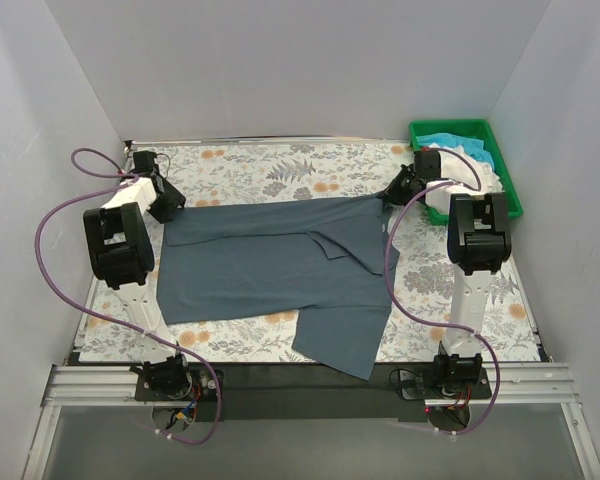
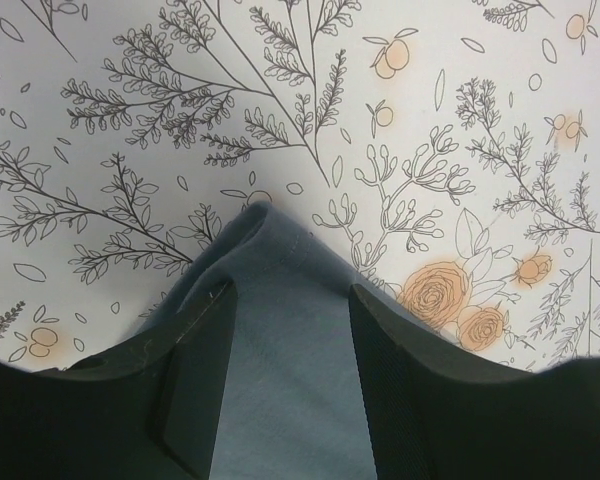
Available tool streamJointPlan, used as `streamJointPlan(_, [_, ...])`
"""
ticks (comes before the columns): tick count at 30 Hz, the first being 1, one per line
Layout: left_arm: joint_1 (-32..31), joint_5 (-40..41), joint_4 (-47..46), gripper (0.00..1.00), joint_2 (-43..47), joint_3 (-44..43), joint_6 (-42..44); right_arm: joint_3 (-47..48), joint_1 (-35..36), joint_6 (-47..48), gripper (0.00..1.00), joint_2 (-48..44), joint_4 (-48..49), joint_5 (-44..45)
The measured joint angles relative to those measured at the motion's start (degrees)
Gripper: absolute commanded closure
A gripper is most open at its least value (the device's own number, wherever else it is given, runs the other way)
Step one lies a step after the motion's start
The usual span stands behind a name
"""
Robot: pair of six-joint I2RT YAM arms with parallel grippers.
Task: Fold and stack the t-shirts
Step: Fold the tshirt
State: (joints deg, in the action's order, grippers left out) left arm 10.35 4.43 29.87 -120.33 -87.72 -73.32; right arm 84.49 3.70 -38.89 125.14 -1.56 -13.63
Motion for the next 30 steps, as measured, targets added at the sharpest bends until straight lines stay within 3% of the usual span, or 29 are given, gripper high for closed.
streamJointPlan(5, [0.3,-1.0,-0.3,0.52,-0.2,-0.2,0.0,0.0,-0.3,0.1,0.99,-0.1,0.0,0.1])
streamJointPlan(13, [0.3,-3.0,-0.3,0.39,-0.3,-1.1,1.1,-0.1,-0.3,1.8,0.63,-0.8,0.3,-0.2])
streamJointPlan(14, [0.3,-3.1,-0.3,0.30,-0.3,-1.3,1.3,-0.3,-0.4,2.3,0.61,-1.3,0.3,0.1])
streamJointPlan(17, [0.3,-3.4,-0.1,0.28,0.0,-1.7,2.0,-1.3,-0.7,5.0,0.55,-3.8,-0.8,0.9])
streamJointPlan(24, [-0.8,-3.5,2.2,0.26,4.0,-1.7,1.9,-3.2,-0.2,14.1,0.54,-13.9,-5.6,2.4])
streamJointPlan(30, [-4.3,-3.2,3.5,0.26,16.1,2.6,1.5,-8.2,6.3,24.2,0.64,-24.5,-9.9,3.4])
